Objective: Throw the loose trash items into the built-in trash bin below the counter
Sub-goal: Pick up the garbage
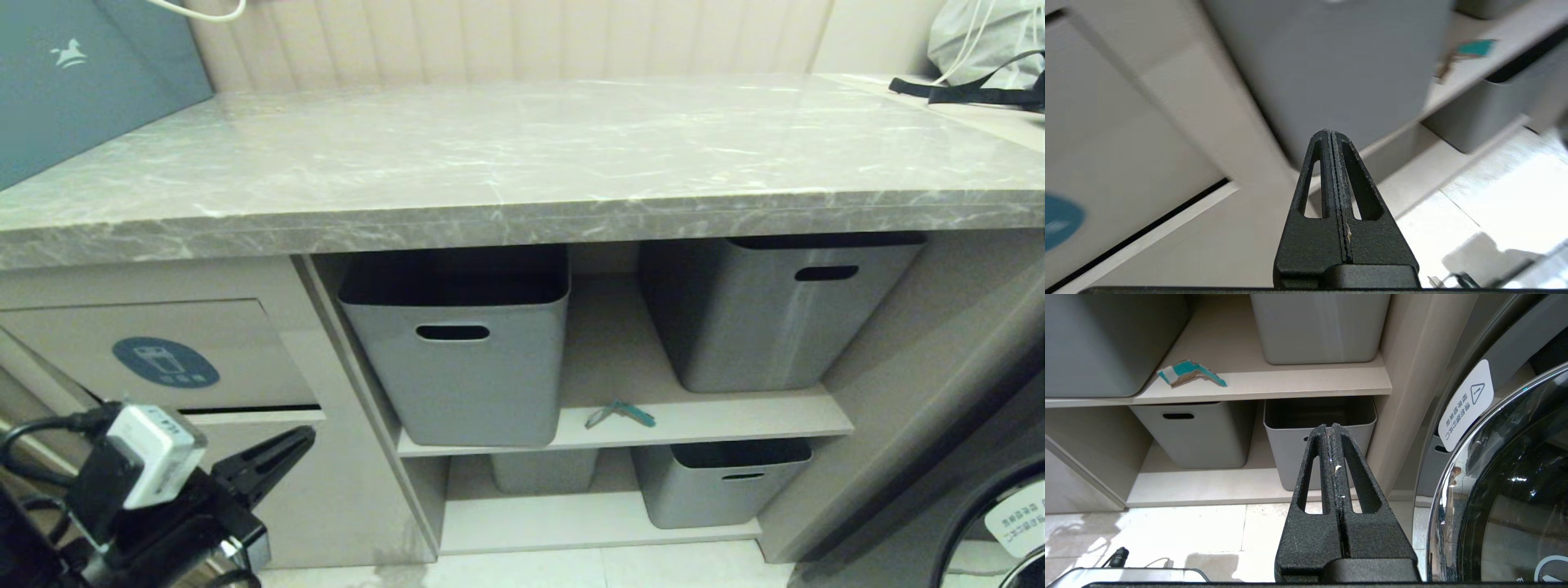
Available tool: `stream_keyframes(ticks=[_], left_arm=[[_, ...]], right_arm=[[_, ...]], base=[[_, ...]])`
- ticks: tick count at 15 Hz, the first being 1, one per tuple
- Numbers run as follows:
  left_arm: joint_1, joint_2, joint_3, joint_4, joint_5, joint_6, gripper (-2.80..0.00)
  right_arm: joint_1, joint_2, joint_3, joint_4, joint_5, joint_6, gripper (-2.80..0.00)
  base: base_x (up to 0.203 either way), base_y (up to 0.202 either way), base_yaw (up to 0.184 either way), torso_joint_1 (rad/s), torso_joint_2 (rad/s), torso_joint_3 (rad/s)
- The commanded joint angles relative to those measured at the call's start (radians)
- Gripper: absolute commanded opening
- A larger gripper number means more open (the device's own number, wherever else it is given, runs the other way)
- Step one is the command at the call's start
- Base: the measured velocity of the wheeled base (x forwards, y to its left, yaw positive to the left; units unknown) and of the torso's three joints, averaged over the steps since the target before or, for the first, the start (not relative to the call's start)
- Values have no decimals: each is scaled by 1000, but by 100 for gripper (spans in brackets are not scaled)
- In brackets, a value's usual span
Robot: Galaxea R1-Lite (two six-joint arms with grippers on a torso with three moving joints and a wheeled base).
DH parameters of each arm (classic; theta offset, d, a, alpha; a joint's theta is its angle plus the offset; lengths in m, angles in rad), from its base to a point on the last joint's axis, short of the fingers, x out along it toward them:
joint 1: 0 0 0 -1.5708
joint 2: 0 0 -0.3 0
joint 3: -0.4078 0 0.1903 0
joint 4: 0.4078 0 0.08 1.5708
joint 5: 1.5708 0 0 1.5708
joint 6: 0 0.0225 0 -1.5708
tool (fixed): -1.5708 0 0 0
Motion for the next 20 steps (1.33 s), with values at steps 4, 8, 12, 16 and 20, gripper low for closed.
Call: stream_keyframes(ticks=[4, 8, 12, 16, 20], left_arm=[[-75, -8, 0, 8, 1, 40, -280], [-73, -16, 0, 12, 4, 39, -280], [-38, -71, 0, 50, 10, 18, -280], [66, -414, 0, 346, 11, -60, -280], [166, -870, 0, 785, 34, -132, -280]], right_arm=[[0, 0, 0, 1, 0, 0, -280], [0, 0, 0, 0, 0, 0, -280], [0, 0, 0, -1, 0, 0, -280], [0, 0, 0, 0, 0, 0, -280], [0, 0, 0, 0, 0, 0, -280]], base=[[0, 0, 0, 0, 0, 0], [0, 0, 0, 0, 0, 0], [0, 0, 0, 0, 0, 0], [0, 0, 0, 0, 0, 0], [0, 0, 0, 0, 0, 0]])
